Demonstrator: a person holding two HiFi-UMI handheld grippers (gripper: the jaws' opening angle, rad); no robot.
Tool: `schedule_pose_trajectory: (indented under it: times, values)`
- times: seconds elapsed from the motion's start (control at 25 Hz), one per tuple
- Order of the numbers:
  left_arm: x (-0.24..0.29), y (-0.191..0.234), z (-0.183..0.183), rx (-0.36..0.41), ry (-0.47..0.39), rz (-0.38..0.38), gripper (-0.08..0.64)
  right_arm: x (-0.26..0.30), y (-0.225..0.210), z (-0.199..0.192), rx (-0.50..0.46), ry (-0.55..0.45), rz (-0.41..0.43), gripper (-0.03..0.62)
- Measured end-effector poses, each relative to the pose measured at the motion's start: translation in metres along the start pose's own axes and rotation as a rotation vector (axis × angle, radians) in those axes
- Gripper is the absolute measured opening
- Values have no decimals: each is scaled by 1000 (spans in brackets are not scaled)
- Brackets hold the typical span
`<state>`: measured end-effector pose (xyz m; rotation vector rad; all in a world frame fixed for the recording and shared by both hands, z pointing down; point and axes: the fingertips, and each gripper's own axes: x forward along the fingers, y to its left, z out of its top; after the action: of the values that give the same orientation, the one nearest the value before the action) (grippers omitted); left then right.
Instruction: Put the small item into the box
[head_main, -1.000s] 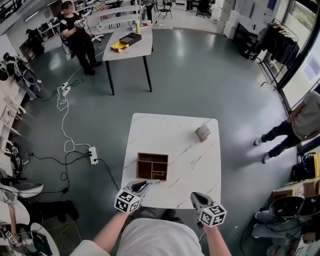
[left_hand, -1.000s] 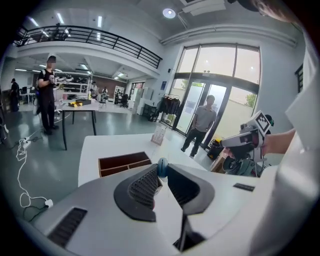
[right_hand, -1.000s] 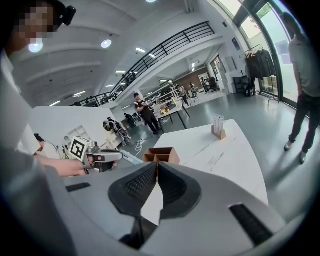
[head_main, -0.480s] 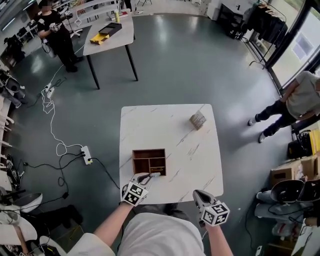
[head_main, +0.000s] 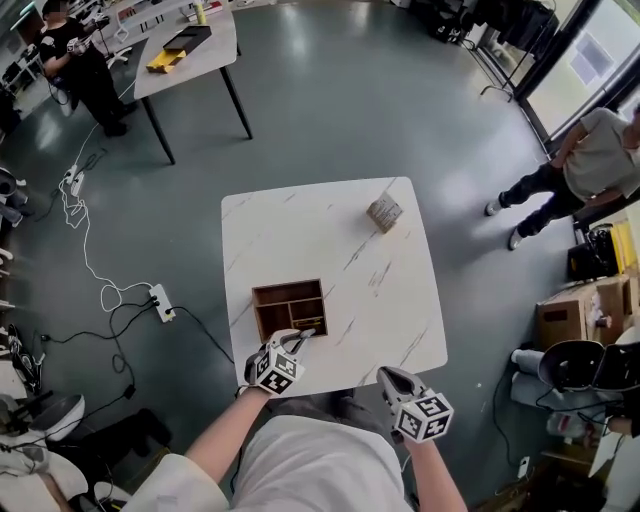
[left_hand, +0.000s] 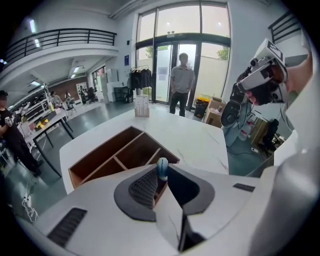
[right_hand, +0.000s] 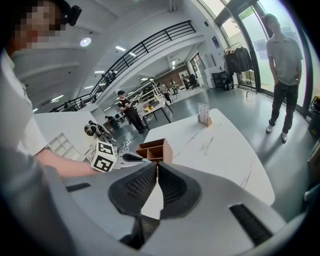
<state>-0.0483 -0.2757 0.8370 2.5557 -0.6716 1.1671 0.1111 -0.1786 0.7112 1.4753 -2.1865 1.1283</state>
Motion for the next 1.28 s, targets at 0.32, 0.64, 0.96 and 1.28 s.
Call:
schedule_pose_trajectory:
  times: [0.32, 0.64, 0.96, 1.28]
  values:
    - [18, -12, -2, 58, 35, -57, 69, 9, 14, -25, 30, 30, -14, 29]
    - [31, -24, 0, 96, 55, -112, 77, 15, 17, -34, 57, 38, -33, 28]
    - [31, -31, 2, 62, 42, -147, 135, 16, 18, -37, 62, 34, -38, 29]
    - [22, -24, -4, 35, 31, -123, 135, 23, 23, -38, 43, 35, -21, 29]
